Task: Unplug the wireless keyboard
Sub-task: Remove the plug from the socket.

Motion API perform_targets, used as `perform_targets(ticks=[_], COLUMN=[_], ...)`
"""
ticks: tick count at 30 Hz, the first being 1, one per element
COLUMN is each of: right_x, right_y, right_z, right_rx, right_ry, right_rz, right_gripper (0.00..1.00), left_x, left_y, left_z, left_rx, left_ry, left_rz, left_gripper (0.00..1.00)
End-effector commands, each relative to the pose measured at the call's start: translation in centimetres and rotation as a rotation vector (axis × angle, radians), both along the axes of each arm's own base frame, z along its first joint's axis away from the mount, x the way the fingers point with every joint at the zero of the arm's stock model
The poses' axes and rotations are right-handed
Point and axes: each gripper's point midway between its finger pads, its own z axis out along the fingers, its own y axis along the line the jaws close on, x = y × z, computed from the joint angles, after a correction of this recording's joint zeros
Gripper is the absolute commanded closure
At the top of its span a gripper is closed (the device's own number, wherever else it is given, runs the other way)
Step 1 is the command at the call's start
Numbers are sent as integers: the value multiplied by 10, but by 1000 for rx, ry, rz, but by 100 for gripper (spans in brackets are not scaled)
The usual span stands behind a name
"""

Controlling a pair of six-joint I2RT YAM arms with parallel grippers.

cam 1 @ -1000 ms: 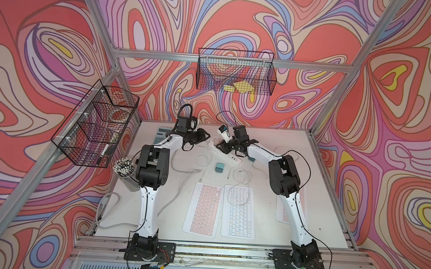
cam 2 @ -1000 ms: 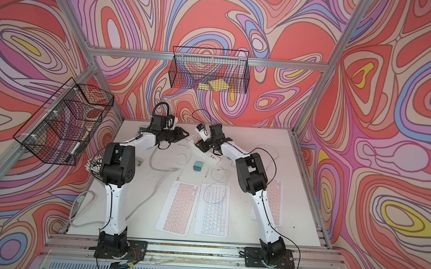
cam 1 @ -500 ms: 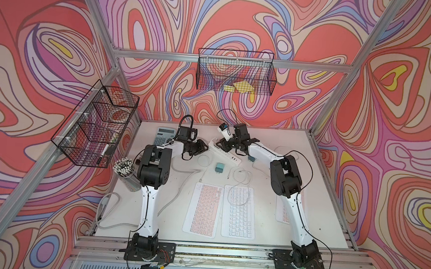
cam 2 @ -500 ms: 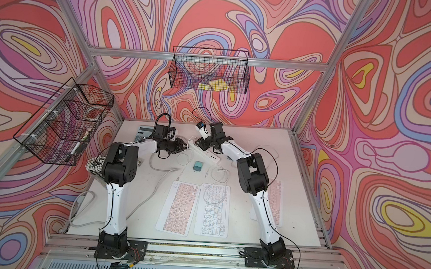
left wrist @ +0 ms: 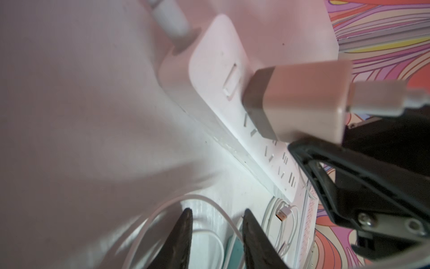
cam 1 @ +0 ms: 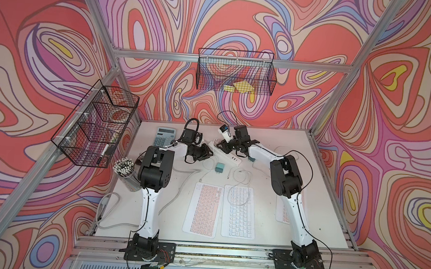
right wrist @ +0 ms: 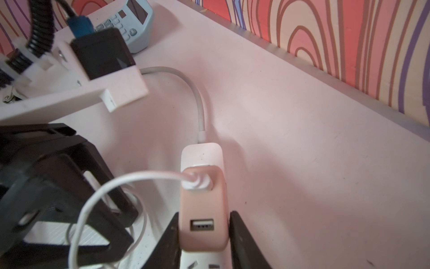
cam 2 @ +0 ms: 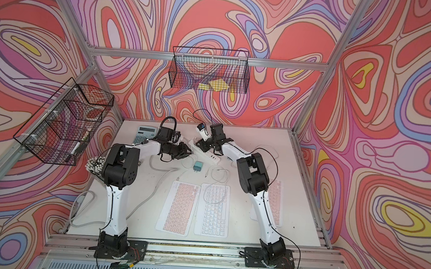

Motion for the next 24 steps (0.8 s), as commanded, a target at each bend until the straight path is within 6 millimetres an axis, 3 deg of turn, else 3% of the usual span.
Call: perform_targets(ticks=[1, 5, 10, 15, 19, 24], right_x=[-7, -10, -13, -14, -14, -15], right_y=[0, 2, 2, 1, 2, 5], right_z=[19, 22, 21, 21, 21, 21], right_rx=[19, 38, 37, 35, 43, 40], right_ry=[-16, -15, -4, -3, 5, 6], right_rz=[0, 9, 20, 18, 15, 18], right_gripper=[65, 65, 65, 64, 64, 64], left_x=[-21, -15, 6, 20, 33, 49], left_y=[-2, 3, 14, 27, 24, 14], left_z=[18, 28, 44, 41, 33, 38], left_rx=[-8, 12, 18, 50, 31, -23], left_ry=[52, 23, -27, -41, -52, -100], left_rz=[-3, 32, 97, 121, 94, 61], left_gripper=[62, 61, 61, 60, 59, 56])
